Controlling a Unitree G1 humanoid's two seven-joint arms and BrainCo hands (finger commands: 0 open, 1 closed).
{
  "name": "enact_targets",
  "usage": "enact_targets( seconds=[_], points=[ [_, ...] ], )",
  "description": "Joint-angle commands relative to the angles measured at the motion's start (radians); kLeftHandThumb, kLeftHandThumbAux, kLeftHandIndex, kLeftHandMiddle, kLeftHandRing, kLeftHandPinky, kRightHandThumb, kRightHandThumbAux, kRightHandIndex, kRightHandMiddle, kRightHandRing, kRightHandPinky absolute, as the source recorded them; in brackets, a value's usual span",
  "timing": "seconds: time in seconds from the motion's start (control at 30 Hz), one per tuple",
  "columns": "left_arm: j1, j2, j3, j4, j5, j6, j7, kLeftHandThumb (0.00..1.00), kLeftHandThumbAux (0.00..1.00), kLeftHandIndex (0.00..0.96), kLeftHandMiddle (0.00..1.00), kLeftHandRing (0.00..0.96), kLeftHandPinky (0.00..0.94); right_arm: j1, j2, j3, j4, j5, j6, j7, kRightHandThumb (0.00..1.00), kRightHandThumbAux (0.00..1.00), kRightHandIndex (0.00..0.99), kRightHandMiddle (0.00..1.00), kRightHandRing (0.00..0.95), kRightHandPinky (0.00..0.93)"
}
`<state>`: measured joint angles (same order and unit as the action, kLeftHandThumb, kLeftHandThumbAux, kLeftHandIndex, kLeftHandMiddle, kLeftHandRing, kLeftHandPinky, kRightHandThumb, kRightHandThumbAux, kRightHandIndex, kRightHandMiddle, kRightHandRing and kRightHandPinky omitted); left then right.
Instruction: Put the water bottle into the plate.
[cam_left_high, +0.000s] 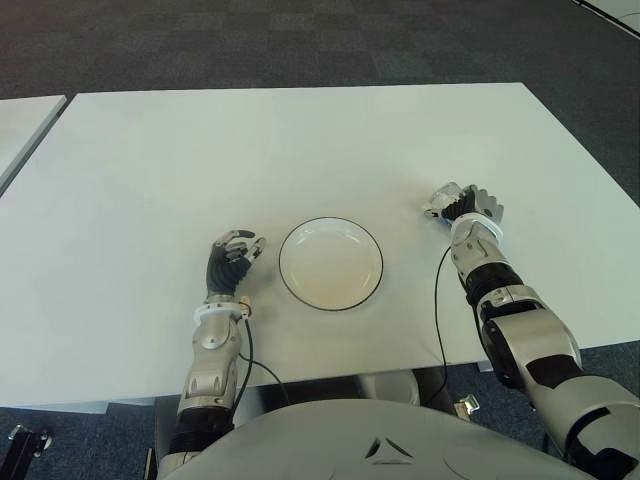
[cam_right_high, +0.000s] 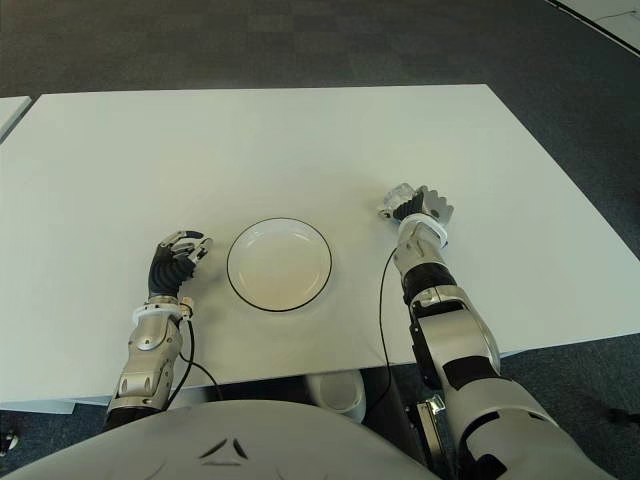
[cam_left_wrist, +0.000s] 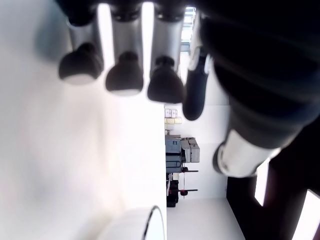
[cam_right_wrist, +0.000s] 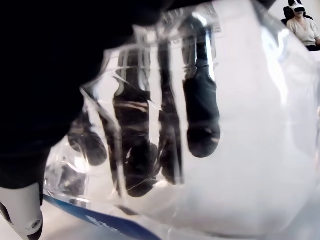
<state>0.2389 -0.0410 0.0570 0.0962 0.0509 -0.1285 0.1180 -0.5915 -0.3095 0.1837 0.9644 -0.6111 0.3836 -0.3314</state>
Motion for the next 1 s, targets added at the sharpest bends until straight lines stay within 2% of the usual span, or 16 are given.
enact_targets(
  seconds=[0.03, 0.2, 0.33, 0.53, 0.63, 0.73, 0.87, 1.0],
  points=[
    [0.016, -0.006, -0.005, 0.0, 0.007, 0.039, 0.01, 0.701, 0.721, 0.438, 0.84, 0.846, 0.847, 0.133, 0.06, -0.027, 0.023, 0.085, -0.02, 0.003, 0.694, 0.729, 0.436, 0.802, 0.798, 0.812],
    [0.02, -0.005, -0.005, -0.01, 0.002, 0.053, 0.004, 0.701, 0.72, 0.438, 0.833, 0.835, 0.831, 0.163, 0.077, -0.078, -0.017, 0.125, -0.094, -0.112, 0.695, 0.729, 0.437, 0.812, 0.808, 0.821],
    [0.02, -0.005, -0.005, -0.01, 0.002, 0.05, 0.003, 0.701, 0.72, 0.438, 0.829, 0.83, 0.826, 0.173, 0.082, -0.087, -0.028, 0.137, -0.132, -0.161, 0.695, 0.729, 0.437, 0.821, 0.817, 0.828],
    [0.02, -0.006, -0.003, -0.009, 0.001, 0.047, 0.006, 0.701, 0.72, 0.438, 0.828, 0.828, 0.826, 0.216, 0.091, -0.099, -0.073, 0.14, -0.325, -0.315, 0.697, 0.729, 0.438, 0.835, 0.83, 0.837],
    [0.021, -0.006, -0.003, -0.01, 0.001, 0.049, 0.006, 0.701, 0.72, 0.438, 0.827, 0.828, 0.828, 0.234, 0.094, -0.093, -0.105, 0.136, -0.381, -0.346, 0.698, 0.728, 0.438, 0.84, 0.837, 0.842],
    [0.022, -0.005, -0.002, -0.014, -0.002, 0.057, 0.003, 0.702, 0.72, 0.438, 0.825, 0.826, 0.825, 0.27, 0.104, -0.072, -0.199, 0.118, -0.414, -0.365, 0.7, 0.727, 0.439, 0.85, 0.85, 0.858],
    [0.023, -0.004, -0.002, -0.015, 0.001, 0.053, 0.004, 0.701, 0.72, 0.438, 0.826, 0.825, 0.825, 0.351, 0.148, -0.03, -0.478, 0.074, -0.365, -0.362, 0.702, 0.726, 0.439, 0.862, 0.865, 0.871],
    [0.026, -0.005, -0.005, -0.014, 0.009, 0.038, 0.008, 0.701, 0.72, 0.438, 0.832, 0.83, 0.831, 0.392, 0.154, -0.025, -0.617, 0.075, -0.359, -0.321, 0.704, 0.726, 0.439, 0.867, 0.873, 0.871]
  ],
)
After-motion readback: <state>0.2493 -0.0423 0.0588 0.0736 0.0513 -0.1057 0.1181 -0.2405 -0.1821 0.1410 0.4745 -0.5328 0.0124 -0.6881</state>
